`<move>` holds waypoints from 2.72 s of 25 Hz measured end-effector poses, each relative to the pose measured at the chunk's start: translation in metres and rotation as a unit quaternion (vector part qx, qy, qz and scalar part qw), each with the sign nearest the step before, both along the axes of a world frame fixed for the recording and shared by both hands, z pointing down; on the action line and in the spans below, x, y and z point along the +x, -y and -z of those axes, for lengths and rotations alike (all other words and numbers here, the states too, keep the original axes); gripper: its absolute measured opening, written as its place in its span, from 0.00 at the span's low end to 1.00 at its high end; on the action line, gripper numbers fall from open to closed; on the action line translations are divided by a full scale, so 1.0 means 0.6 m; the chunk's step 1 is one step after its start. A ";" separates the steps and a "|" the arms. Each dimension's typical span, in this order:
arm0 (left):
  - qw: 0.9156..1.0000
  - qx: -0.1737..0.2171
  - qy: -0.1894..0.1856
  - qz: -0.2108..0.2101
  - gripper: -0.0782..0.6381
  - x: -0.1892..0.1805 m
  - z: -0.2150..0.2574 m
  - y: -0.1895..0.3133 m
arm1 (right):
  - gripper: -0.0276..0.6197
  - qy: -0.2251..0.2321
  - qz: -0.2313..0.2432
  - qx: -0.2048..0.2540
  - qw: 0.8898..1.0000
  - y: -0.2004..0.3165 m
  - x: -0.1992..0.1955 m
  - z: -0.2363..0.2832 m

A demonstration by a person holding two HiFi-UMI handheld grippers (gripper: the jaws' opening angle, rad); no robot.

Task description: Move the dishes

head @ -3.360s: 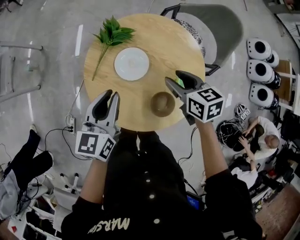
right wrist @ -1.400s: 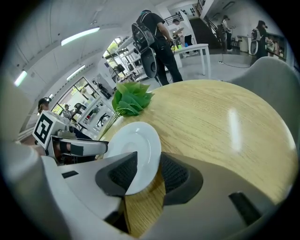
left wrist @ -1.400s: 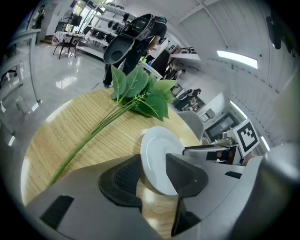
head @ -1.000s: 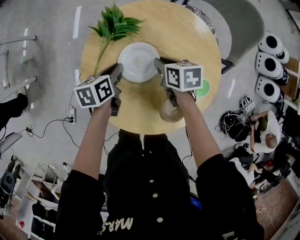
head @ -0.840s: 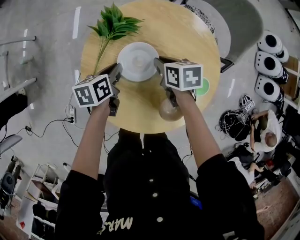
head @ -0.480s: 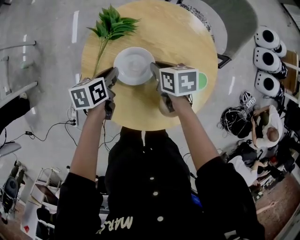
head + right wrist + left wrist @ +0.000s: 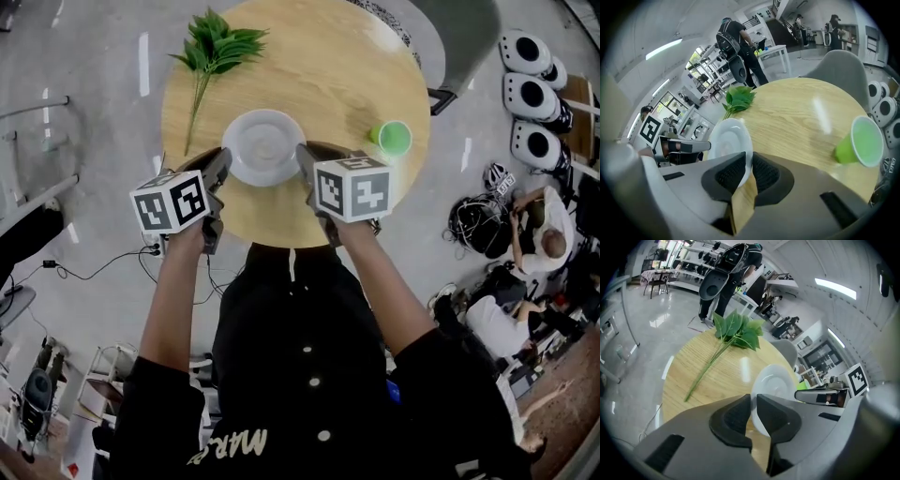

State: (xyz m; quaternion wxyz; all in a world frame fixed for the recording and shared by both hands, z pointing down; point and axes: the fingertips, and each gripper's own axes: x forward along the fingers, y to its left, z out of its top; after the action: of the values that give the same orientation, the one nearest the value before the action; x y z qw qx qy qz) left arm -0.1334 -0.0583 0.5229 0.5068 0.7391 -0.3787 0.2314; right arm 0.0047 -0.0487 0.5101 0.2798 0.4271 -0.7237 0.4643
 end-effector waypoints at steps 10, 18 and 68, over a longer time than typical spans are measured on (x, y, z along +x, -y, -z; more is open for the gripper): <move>0.999 -0.022 0.013 -0.042 0.19 0.003 -0.004 -0.082 | 0.11 -0.011 -0.065 -0.016 0.998 -0.113 0.001 -0.003; 0.998 -0.033 0.026 -0.055 0.19 0.002 -0.016 -0.120 | 0.11 -0.014 -0.092 -0.026 0.995 -0.163 -0.002 -0.020; 0.995 0.020 0.086 -0.051 0.37 -0.007 -0.054 -0.142 | 0.28 -0.065 -0.079 0.013 0.995 -0.210 -0.022 -0.058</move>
State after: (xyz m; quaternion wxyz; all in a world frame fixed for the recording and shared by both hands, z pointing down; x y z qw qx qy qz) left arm -0.1378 0.0270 0.5555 0.4453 0.7444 -0.3875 0.3121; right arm -0.0085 0.0771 0.5452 0.2828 0.5160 -0.6740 0.4467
